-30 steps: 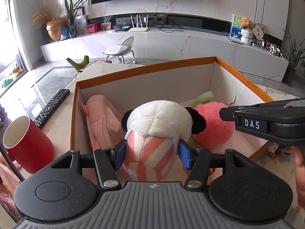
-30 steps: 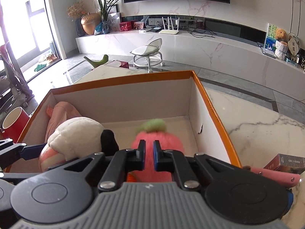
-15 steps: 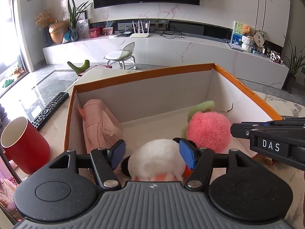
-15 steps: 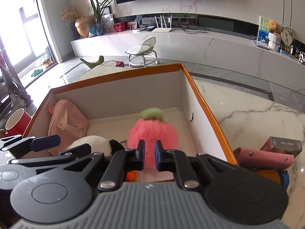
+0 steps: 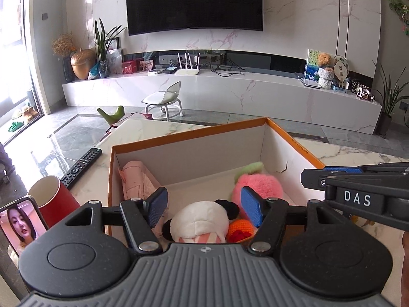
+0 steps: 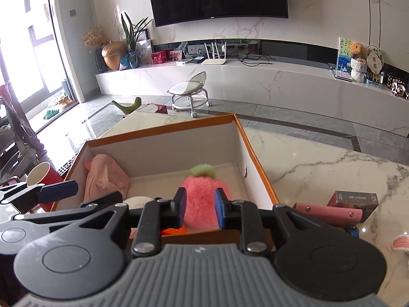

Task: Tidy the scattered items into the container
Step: 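Open both tools to drop the panda and peach into the box, then withdraw both tools from the box toward the bear and crocheted bunny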

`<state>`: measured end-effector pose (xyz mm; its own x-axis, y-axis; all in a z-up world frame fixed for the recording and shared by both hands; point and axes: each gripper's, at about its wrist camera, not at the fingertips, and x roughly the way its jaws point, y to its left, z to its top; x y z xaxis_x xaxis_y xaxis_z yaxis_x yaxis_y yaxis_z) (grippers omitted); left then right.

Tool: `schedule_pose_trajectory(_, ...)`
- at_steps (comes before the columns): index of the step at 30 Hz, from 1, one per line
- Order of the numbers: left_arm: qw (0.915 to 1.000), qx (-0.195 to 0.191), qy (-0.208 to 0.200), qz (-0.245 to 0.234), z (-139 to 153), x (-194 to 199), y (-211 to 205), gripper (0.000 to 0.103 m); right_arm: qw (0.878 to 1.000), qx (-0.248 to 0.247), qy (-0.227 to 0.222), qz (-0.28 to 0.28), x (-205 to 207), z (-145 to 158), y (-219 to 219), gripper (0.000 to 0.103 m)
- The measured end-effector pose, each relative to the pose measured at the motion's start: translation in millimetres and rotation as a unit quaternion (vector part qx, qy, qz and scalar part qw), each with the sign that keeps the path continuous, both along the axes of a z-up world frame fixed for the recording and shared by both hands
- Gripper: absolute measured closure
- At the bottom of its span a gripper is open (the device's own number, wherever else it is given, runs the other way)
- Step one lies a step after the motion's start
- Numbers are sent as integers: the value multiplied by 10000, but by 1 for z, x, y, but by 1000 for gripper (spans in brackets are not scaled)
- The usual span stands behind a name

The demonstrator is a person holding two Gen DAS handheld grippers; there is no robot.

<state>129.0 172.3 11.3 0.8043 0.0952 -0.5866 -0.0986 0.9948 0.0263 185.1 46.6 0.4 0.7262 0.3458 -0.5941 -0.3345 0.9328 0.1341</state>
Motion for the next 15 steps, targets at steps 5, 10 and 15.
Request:
schedule_pose_trajectory(5,9998,19,-139,-152,14,-21,-22,28,9998,81,-172,-105,-28,21,-16,73)
schedule_pose_trajectory(10,9991,38,-277,-303,28,-42,-45,28,9987,204,-327,-336,-58,36,-43,69)
schedule_pose_trajectory(15,9981,32,-401,-476,39,-63,-68,28,9962,383,-426,-657,-91,46,-79,65)
